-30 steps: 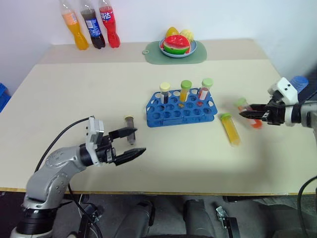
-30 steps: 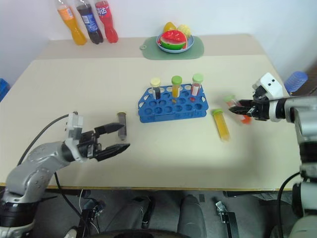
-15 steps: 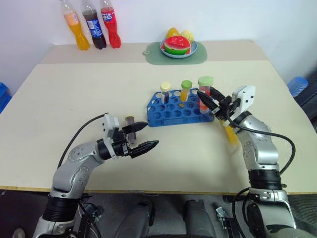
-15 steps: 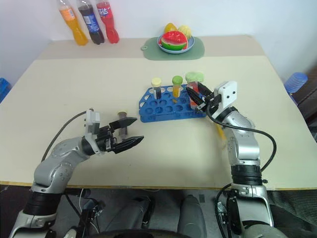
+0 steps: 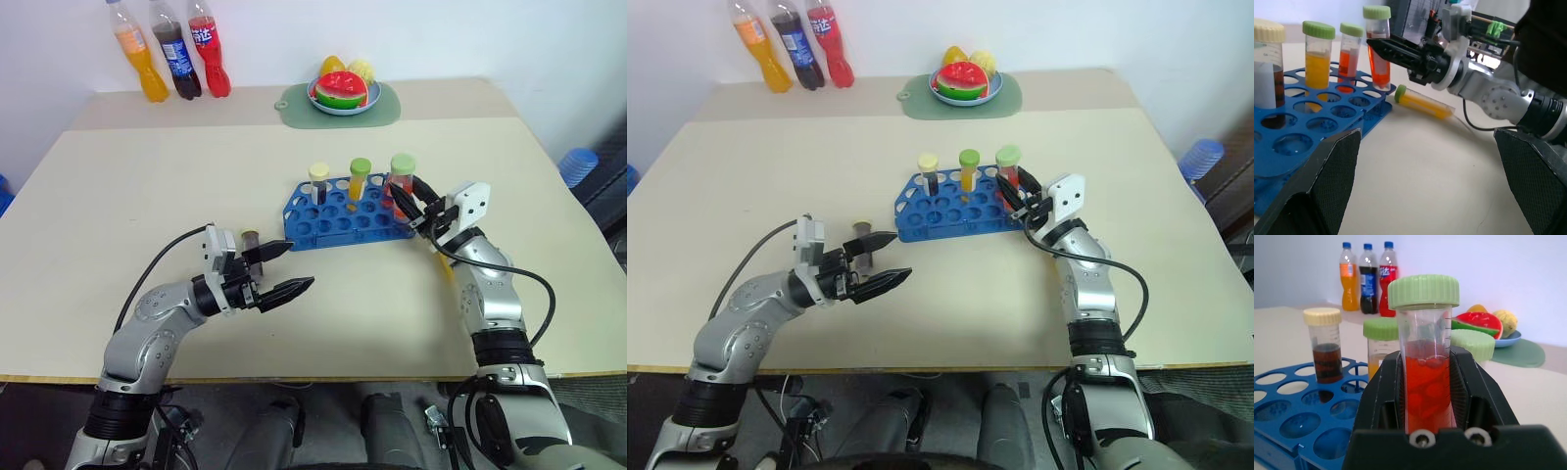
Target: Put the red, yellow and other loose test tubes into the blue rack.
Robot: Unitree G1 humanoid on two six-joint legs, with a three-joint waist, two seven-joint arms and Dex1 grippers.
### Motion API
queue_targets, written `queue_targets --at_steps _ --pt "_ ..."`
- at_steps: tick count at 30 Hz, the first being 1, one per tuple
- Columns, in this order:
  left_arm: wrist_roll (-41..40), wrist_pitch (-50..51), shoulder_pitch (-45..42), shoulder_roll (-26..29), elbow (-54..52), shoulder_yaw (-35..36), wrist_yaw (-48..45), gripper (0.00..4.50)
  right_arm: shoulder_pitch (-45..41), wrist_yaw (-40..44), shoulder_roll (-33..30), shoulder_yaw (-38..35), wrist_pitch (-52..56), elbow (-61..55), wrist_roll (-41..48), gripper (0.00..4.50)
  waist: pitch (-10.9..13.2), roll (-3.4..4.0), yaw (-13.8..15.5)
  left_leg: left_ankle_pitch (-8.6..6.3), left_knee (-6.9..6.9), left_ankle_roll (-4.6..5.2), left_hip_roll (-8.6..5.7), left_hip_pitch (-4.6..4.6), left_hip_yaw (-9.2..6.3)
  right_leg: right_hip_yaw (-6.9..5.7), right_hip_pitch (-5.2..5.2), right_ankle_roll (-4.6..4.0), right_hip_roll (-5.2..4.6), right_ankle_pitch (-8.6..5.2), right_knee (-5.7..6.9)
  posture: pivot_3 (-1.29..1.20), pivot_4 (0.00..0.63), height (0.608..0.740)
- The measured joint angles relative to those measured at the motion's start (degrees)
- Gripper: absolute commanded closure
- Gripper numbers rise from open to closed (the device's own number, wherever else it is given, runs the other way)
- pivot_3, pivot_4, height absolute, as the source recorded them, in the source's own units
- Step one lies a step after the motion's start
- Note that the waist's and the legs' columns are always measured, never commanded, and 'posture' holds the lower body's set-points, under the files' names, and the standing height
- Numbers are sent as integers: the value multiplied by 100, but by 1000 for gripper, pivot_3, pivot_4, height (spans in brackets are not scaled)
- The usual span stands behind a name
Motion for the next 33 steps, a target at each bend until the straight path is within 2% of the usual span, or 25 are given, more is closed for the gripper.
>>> queue_targets --at_steps 4,5,8,13,15,18,20,22,25,29,33 --pt "-2 0 -1 0 0 0 0 0 -50 149 94 -5 42 99 183 3741 0 1 -20 -2 -1 -10 17 4 1 2 0 -9 17 6 0 0 150 740" --pt "-4 0 -1 0 0 0 0 0 -50 170 98 -5 56 107 218 2715 -1 1 -26 -2 -2 -11 19 4 1 3 -1 -11 19 6 0 0 150 740" --pt "-6 0 -5 -14 0 -3 0 0 1 54 57 108 13 98 -26 1411 0 1 -31 -2 -5 -14 22 4 3 5 -6 -12 23 7 1 0 150 740" --pt "-5 0 -12 -45 1 -8 -3 0 327 19 -272 250 290 -448 -227 1411 0 1 19 -2 -3 -15 20 3 6 7 -6 -12 21 7 -1 0 150 740" --pt "-5 -2 -14 -75 5 -24 -8 0 624 36 -617 221 682 -1099 -209 1411 -1 3 42 -3 -5 -15 20 2 5 8 -7 -12 21 7 -1 0 150 740" --pt "-1 -10 -15 -129 19 -118 -24 0 1369 48 -1603 -18 2424 -2738 32 1411 -1 6 126 -5 -3 -13 20 -2 11 14 -11 -12 20 7 -5 0 150 740" --pt "-1 -10 -16 -158 42 -135 -29 0 1519 -17 -2151 -301 3859 -3563 348 1411 -2 6 132 -20 -1 13 26 1 28 26 -13 -16 24 10 -4 0 150 740" --pt "-1 -10 -21 -182 42 -190 -45 0 1514 -58 -2410 -427 4774 -4007 609 1411 -3 4 125 -27 -3 25 39 9 61 41 -13 -18 33 11 -4 0 150 740" --pt "0 -10 -18 -179 47 -210 -105 0 1320 -79 -2785 -477 6389 -4281 1106 1411 -2 3 151 -30 -1 30 39 8 70 55 -13 -19 32 11 -7 0 150 740" --pt "4 -3 -22 -155 73 -236 -207 0 64 -342 -2991 -490 8481 -3724 1395 1411 -1 2 146 -37 6 43 36 7 95 76 -16 -19 30 11 -15 0 150 740" --pt "17 1 -15 -42 75 -253 -278 0 -507 -345 -3113 -210 9293 -3215 1479 1411 1 -5 160 -43 2 51 35 3 94 74 -18 -8 28 17 -23 0 150 740"
